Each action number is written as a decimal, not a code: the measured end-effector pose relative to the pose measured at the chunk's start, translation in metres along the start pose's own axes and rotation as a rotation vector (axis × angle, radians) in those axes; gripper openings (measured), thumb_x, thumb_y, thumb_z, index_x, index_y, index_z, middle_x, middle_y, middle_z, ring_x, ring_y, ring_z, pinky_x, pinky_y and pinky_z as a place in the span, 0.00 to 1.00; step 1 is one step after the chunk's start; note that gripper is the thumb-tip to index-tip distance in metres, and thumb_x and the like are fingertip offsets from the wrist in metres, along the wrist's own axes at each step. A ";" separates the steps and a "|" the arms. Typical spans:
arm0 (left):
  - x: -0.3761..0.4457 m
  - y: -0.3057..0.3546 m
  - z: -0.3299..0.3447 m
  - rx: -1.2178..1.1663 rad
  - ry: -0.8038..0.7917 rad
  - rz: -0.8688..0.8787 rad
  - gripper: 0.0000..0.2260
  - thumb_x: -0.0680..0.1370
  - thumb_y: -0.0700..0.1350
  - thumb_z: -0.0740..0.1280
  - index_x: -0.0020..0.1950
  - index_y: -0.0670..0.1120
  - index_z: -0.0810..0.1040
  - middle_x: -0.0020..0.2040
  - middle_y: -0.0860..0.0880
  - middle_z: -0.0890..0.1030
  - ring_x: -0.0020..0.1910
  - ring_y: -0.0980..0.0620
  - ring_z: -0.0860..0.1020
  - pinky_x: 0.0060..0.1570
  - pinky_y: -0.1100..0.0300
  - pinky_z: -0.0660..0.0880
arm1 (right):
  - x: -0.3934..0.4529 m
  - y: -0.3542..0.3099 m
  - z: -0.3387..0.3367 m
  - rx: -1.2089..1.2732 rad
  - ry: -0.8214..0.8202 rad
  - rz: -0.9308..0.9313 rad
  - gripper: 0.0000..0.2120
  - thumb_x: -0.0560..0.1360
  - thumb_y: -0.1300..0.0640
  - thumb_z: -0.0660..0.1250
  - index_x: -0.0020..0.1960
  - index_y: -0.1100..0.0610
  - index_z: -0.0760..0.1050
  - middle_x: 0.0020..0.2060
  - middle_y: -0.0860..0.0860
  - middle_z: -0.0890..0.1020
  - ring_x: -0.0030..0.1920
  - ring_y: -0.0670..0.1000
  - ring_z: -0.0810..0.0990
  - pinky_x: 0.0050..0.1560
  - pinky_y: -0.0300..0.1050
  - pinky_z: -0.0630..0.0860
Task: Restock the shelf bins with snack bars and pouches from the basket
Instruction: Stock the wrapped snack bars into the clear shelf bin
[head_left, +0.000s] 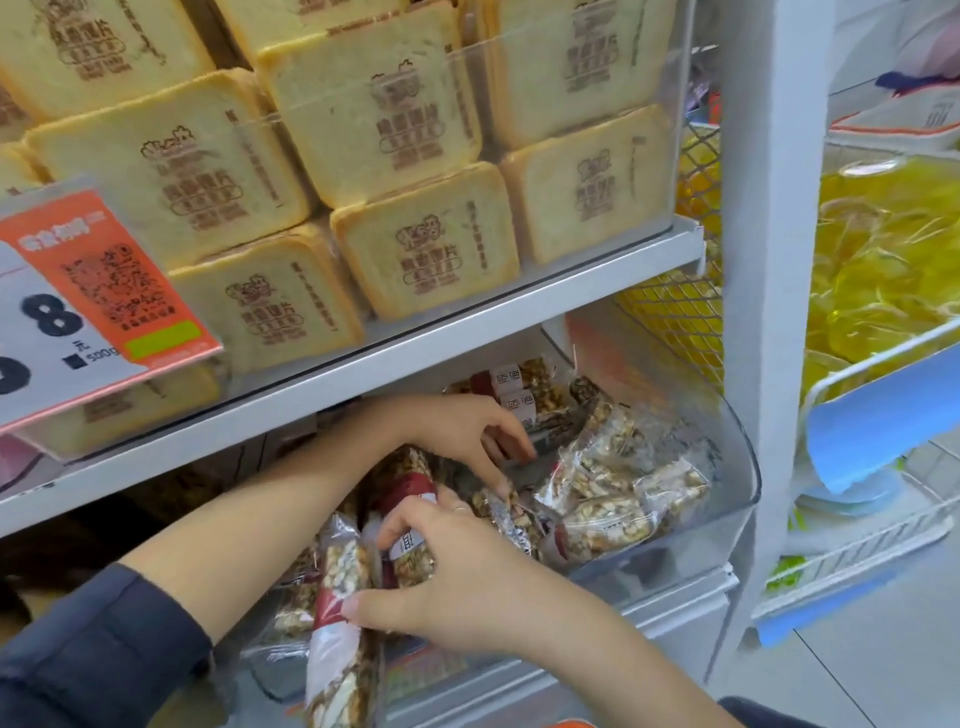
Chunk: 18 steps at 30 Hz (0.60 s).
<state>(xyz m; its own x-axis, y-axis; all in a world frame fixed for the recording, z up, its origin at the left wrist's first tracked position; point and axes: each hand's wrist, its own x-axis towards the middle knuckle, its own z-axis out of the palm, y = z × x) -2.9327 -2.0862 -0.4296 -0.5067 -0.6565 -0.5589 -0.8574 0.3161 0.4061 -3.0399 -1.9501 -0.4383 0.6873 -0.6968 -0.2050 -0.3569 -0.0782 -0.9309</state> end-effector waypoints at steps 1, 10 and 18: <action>0.001 0.001 0.000 0.051 -0.037 -0.004 0.24 0.71 0.45 0.75 0.65 0.48 0.75 0.62 0.53 0.77 0.58 0.58 0.75 0.55 0.69 0.73 | 0.000 -0.002 0.001 0.010 0.001 0.018 0.19 0.72 0.42 0.69 0.59 0.43 0.69 0.77 0.49 0.48 0.73 0.50 0.58 0.55 0.43 0.63; -0.002 -0.006 0.001 0.024 -0.062 0.031 0.15 0.70 0.42 0.76 0.54 0.43 0.78 0.47 0.55 0.81 0.45 0.61 0.78 0.54 0.60 0.76 | 0.004 -0.006 0.007 -0.004 0.073 -0.002 0.20 0.70 0.45 0.69 0.59 0.38 0.66 0.67 0.46 0.61 0.58 0.47 0.70 0.58 0.46 0.72; -0.002 -0.013 0.001 0.002 -0.002 0.033 0.15 0.70 0.42 0.76 0.54 0.44 0.77 0.51 0.46 0.81 0.39 0.66 0.76 0.49 0.62 0.76 | -0.002 -0.011 0.013 -0.062 0.091 -0.054 0.20 0.73 0.47 0.62 0.59 0.28 0.61 0.74 0.51 0.54 0.31 0.49 0.71 0.54 0.55 0.77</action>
<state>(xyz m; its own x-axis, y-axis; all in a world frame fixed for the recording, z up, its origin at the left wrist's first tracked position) -2.9211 -2.0888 -0.4342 -0.5346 -0.6447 -0.5464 -0.8405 0.3385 0.4230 -3.0296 -1.9384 -0.4317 0.6471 -0.7522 -0.1243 -0.3616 -0.1592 -0.9186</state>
